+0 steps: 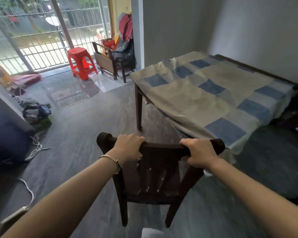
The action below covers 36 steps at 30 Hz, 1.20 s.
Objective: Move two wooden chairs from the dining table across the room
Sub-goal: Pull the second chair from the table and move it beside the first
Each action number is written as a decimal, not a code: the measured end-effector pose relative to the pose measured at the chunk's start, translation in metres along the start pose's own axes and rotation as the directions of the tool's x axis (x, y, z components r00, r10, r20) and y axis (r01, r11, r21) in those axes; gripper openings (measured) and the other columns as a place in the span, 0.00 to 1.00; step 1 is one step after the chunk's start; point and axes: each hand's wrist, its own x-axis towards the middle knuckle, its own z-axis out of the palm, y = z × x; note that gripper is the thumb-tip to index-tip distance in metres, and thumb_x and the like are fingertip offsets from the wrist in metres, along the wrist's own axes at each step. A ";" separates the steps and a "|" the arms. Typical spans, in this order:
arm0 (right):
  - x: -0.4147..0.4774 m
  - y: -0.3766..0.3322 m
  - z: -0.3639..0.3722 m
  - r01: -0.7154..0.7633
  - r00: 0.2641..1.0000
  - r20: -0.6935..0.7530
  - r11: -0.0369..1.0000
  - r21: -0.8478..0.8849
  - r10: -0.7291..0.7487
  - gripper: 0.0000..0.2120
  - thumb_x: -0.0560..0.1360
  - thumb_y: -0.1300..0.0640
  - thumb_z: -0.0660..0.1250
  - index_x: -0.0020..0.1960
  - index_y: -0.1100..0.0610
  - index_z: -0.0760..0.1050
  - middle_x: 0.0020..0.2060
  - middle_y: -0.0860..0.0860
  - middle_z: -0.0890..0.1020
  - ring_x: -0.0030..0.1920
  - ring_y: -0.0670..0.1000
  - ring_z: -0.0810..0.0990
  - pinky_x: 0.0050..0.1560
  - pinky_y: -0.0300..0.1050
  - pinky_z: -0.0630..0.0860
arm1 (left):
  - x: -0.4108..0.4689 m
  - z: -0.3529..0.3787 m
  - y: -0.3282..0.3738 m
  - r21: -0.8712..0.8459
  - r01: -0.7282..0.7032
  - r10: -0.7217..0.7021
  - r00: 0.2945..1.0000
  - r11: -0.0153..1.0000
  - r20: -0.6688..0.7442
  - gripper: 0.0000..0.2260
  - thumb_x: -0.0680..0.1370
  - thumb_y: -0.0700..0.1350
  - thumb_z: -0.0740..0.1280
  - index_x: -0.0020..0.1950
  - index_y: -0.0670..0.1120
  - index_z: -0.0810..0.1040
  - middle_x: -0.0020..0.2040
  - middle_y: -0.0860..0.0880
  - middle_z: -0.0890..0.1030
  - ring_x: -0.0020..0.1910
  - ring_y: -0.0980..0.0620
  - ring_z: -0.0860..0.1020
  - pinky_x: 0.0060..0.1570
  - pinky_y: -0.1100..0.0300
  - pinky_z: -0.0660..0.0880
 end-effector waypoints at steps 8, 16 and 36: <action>-0.104 0.054 -0.018 0.223 0.974 0.034 0.974 0.039 -0.224 0.15 0.61 0.47 0.72 0.43 0.48 0.70 0.38 0.44 0.80 0.39 0.51 0.79 0.33 0.44 0.69 | -0.078 0.002 0.153 -0.005 0.270 -0.270 0.963 0.963 0.004 0.11 0.70 0.48 0.68 0.52 0.51 0.74 0.47 0.49 0.80 0.46 0.44 0.78 0.38 0.56 0.64; -0.214 0.096 -0.043 0.432 0.901 0.036 0.902 0.002 -0.431 0.18 0.60 0.46 0.73 0.45 0.49 0.71 0.40 0.46 0.81 0.41 0.53 0.79 0.35 0.47 0.74 | -0.148 0.023 0.307 -0.076 0.465 -0.465 0.885 0.882 0.015 0.13 0.69 0.51 0.69 0.51 0.51 0.72 0.51 0.49 0.80 0.49 0.43 0.78 0.41 0.53 0.69; -0.504 0.344 -0.106 0.513 0.857 0.047 0.858 0.005 -0.513 0.22 0.60 0.46 0.74 0.51 0.50 0.74 0.45 0.47 0.82 0.45 0.55 0.81 0.38 0.47 0.73 | -0.130 0.033 0.710 -0.099 0.575 -0.576 0.817 0.812 0.018 0.17 0.68 0.53 0.70 0.54 0.53 0.73 0.53 0.48 0.80 0.53 0.42 0.78 0.47 0.50 0.71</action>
